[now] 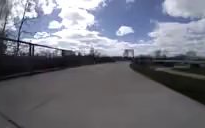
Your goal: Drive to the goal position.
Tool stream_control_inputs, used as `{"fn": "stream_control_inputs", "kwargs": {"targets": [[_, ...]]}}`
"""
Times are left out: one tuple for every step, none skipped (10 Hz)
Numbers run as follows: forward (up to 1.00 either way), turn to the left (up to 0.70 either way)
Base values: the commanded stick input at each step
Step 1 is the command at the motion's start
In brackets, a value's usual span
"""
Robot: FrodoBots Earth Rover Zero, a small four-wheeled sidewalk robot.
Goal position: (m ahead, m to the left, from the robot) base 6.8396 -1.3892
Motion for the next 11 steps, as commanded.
{"fn": "stream_control_inputs", "kwargs": {"targets": [[1.0, -0.15], [1.0, -0.27], [1.0, -0.27], [1.0, -0.25], [1.0, -0.04], [1.0, 0.0], [1.0, 0.0], [1.0, 0.0], [1.0, 0.0], [1.0, -0.27], [1.0, -0.16]]}}
